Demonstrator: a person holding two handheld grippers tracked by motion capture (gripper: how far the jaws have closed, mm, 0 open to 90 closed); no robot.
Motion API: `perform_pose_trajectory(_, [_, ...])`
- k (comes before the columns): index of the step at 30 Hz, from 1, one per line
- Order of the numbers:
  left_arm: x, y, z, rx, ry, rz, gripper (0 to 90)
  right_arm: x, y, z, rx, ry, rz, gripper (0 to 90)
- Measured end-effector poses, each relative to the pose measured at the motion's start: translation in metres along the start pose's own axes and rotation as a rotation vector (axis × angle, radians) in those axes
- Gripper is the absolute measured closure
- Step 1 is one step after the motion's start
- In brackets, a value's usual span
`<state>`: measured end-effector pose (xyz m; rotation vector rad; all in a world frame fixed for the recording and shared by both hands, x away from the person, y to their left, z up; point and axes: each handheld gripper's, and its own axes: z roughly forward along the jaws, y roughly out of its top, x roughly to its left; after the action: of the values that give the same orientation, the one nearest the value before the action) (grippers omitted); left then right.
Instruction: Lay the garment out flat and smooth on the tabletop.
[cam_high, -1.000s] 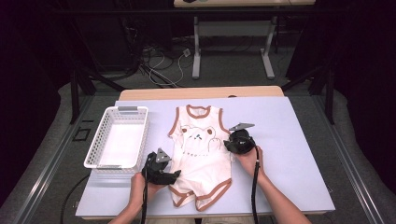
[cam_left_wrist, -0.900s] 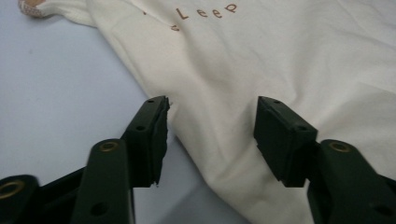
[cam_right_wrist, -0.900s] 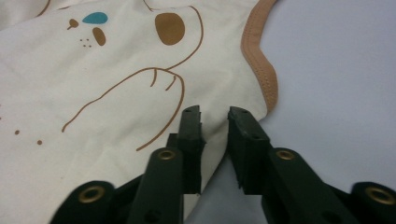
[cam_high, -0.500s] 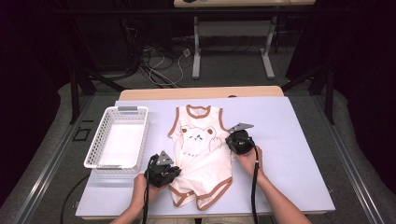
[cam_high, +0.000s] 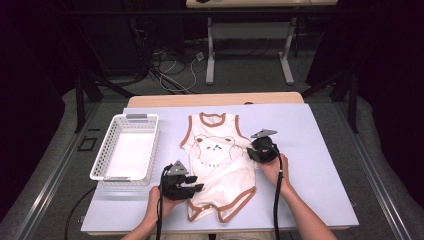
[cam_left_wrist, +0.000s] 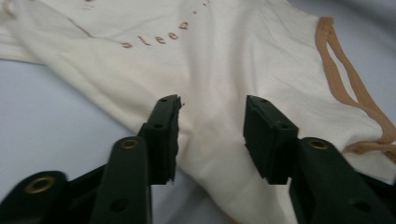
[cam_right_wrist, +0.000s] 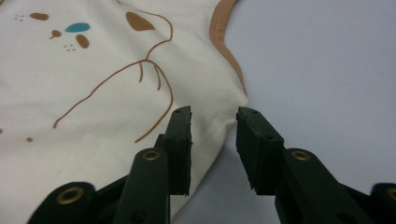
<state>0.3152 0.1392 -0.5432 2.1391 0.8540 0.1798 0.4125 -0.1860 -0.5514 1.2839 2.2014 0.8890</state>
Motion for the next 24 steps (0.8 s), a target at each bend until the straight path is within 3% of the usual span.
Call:
perform_pose_trajectory(6, [0.015, -0.005, -0.014, 0.003, 0.044, -0.061, 45.0, -0.005, -0.008, -0.019, 0.016, 0.042, 0.023, 54.7])
perform_pose_trajectory(11, [0.016, -0.010, -0.016, 0.022, 0.068, -0.058, 36.7, -0.001, -0.018, -0.029, 0.024, 0.078, 0.037, 54.6])
perform_pose_trajectory(17, [0.014, -0.012, -0.021, 0.024, 0.114, -0.015, 26.7, 0.007, -0.024, -0.035, 0.028, 0.118, 0.015, 54.0])
perform_pose_trajectory(20, [0.013, -0.014, -0.023, 0.028, 0.122, -0.015, 25.2, 0.009, -0.025, -0.036, 0.031, 0.136, 0.017, 52.0])
perform_pose_trajectory(24, [0.013, -0.015, -0.024, 0.025, 0.132, -0.020, 22.0, 0.014, -0.027, -0.038, 0.026, 0.158, -0.022, 49.1])
